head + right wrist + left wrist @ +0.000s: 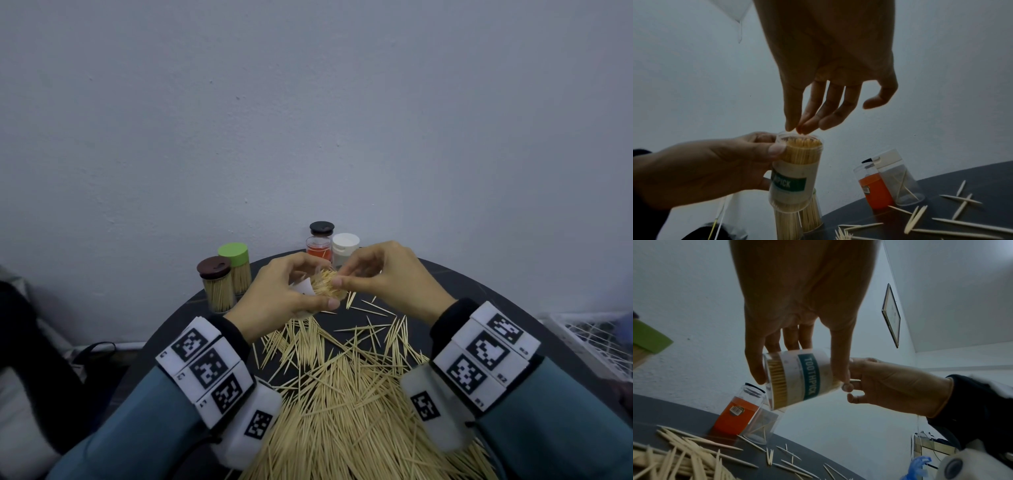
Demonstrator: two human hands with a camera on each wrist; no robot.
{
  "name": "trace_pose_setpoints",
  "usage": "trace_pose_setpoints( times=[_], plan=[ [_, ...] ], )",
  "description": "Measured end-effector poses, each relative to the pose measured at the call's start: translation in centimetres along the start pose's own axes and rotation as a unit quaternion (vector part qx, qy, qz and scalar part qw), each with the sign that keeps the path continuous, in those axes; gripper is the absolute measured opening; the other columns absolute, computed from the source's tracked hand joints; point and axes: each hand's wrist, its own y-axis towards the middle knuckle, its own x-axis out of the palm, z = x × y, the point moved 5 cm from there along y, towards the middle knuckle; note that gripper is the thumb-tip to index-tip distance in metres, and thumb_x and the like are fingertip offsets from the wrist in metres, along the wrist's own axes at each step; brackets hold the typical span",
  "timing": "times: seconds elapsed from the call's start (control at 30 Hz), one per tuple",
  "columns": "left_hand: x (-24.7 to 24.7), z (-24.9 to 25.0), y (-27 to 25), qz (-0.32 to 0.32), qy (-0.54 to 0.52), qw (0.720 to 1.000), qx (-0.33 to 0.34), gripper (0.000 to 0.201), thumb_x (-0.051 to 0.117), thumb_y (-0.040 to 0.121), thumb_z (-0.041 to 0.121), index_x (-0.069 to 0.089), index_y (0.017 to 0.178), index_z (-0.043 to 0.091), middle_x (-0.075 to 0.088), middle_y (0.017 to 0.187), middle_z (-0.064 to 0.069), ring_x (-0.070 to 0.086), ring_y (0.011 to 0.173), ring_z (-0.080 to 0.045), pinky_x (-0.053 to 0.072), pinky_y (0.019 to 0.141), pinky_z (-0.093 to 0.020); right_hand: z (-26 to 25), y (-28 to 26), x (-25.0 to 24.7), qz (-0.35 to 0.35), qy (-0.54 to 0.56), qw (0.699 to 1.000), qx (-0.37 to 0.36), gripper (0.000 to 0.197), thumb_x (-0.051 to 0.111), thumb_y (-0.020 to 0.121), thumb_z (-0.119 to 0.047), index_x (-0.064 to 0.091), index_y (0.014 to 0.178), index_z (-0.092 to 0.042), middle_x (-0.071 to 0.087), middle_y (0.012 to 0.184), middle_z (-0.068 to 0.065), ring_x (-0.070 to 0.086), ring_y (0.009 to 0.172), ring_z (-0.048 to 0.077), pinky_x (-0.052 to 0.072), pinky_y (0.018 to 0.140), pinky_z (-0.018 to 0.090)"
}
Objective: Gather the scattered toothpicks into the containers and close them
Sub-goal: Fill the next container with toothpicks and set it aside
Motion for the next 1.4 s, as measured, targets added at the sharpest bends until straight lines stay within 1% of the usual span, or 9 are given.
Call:
trace_pose_setpoints(
  times=[0.17, 0.4, 0.6, 0.83, 0.93, 1.03, 1.1, 1.27, 1.4],
  plan=[
    [0.3, 0.1, -0.1, -0.01, 0.002, 1.0, 0.0, 0.053, 0.085, 0.065, 0.021, 0.062, 0.112, 0.027, 0.066, 0.108, 0.006, 0.061, 0.102, -0.008, 0.05, 0.082, -0.018, 0.8, 0.0, 0.9, 0.0, -0.043, 0.999, 0.006, 0.01, 0.079, 0.071, -0.032, 0.069, 0.068, -0.03, 0.066, 0.064, -0.013, 0.058, 0.062, -0.002, 0.049, 0.065, 0.021],
    [0.6, -0.1, -0.2, -0.017, -0.027, 0.999, -0.017, 0.054, 0.087, 0.064, 0.023, 0.064, 0.112, 0.026, 0.069, 0.107, 0.003, 0.064, 0.102, -0.013, 0.051, 0.095, -0.039, 0.7, -0.1, 0.1, -0.008, 0.038, 0.999, 0.01, 0.004, 0.075, 0.076, -0.021, 0.074, 0.078, -0.017, 0.067, 0.069, -0.008, 0.057, 0.061, -0.006, 0.042, 0.059, 0.005],
    [0.4, 0.1, -0.2, -0.015, -0.041, 0.999, -0.019, 0.056, 0.084, 0.066, 0.022, 0.062, 0.117, 0.02, 0.069, 0.108, 0.003, 0.065, 0.102, -0.013, 0.051, 0.095, -0.035, 2.3, -0.3, -1.1, -0.04, -0.066, 0.991, 0.11, 0.014, 0.071, 0.081, -0.025, 0.067, 0.089, -0.015, 0.064, 0.082, -0.004, 0.056, 0.071, 0.002, 0.041, 0.058, 0.008],
    [0.6, 0.2, -0.3, -0.024, -0.056, 0.998, -0.017, 0.063, 0.083, 0.062, 0.028, 0.06, 0.12, 0.018, 0.069, 0.1, 0.003, 0.065, 0.094, -0.011, 0.05, 0.081, -0.023, 5.4, -4.3, -1.1, -0.278, -0.339, 0.856, 0.274, 0.061, 0.072, 0.077, -0.041, 0.052, 0.125, -0.009, 0.058, 0.124, 0.005, 0.054, 0.113, 0.023, 0.044, 0.098, 0.036],
    [0.8, 0.2, -0.3, -0.029, -0.063, 0.997, -0.02, 0.065, 0.083, 0.059, 0.03, 0.06, 0.119, 0.018, 0.07, 0.101, -0.002, 0.064, 0.09, -0.012, 0.051, 0.077, -0.025, 5.9, -5.9, -1.3, -0.326, -0.366, 0.821, 0.292, 0.071, 0.073, 0.072, -0.048, 0.051, 0.125, -0.007, 0.059, 0.123, 0.004, 0.056, 0.111, 0.022, 0.046, 0.096, 0.036],
    [1.1, 0.2, -0.4, -0.037, -0.064, 0.997, -0.025, 0.068, 0.081, 0.056, 0.031, 0.06, 0.119, 0.017, 0.07, 0.105, -0.004, 0.066, 0.092, -0.015, 0.051, 0.077, -0.026, 6.3, -7.3, -1.4, -0.363, -0.384, 0.795, 0.298, 0.055, 0.074, 0.065, -0.058, 0.055, 0.092, -0.014, 0.06, 0.092, -0.004, 0.055, 0.084, 0.015, 0.045, 0.081, 0.031],
    [1.3, 0.3, -0.4, -0.039, -0.054, 0.997, -0.025, 0.068, 0.081, 0.057, 0.031, 0.06, 0.119, 0.017, 0.069, 0.107, -0.003, 0.066, 0.095, -0.015, 0.052, 0.08, -0.027, 6.5, -8.1, -1.1, -0.365, -0.379, 0.796, 0.299, 0.052, 0.076, 0.063, -0.056, 0.052, 0.083, -0.015, 0.052, 0.079, -0.006, 0.05, 0.075, 0.014, 0.043, 0.077, 0.031],
    [1.8, 0.3, -0.6, -0.051, -0.041, 0.997, -0.028, 0.071, 0.081, 0.055, 0.033, 0.06, 0.12, 0.015, 0.07, 0.107, -0.001, 0.067, 0.097, -0.017, 0.056, 0.082, -0.032, 6.5, -8.8, -0.7, -0.338, -0.374, 0.812, 0.292, 0.063, 0.074, 0.073, -0.043, 0.048, 0.121, -0.011, 0.055, 0.113, 0.001, 0.052, 0.102, 0.019, 0.043, 0.085, 0.031],
    [2.1, 0.3, -0.7, -0.052, -0.041, 0.997, -0.029, 0.07, 0.08, 0.054, 0.033, 0.06, 0.118, 0.016, 0.071, 0.104, 0.0, 0.067, 0.097, -0.018, 0.055, 0.084, -0.034, 6.4, -8.7, -0.2, -0.33, -0.373, 0.822, 0.275, 0.052, 0.069, 0.081, -0.037, 0.05, 0.122, -0.01, 0.054, 0.123, 0.004, 0.053, 0.111, 0.021, 0.043, 0.088, 0.03]
  ],
)
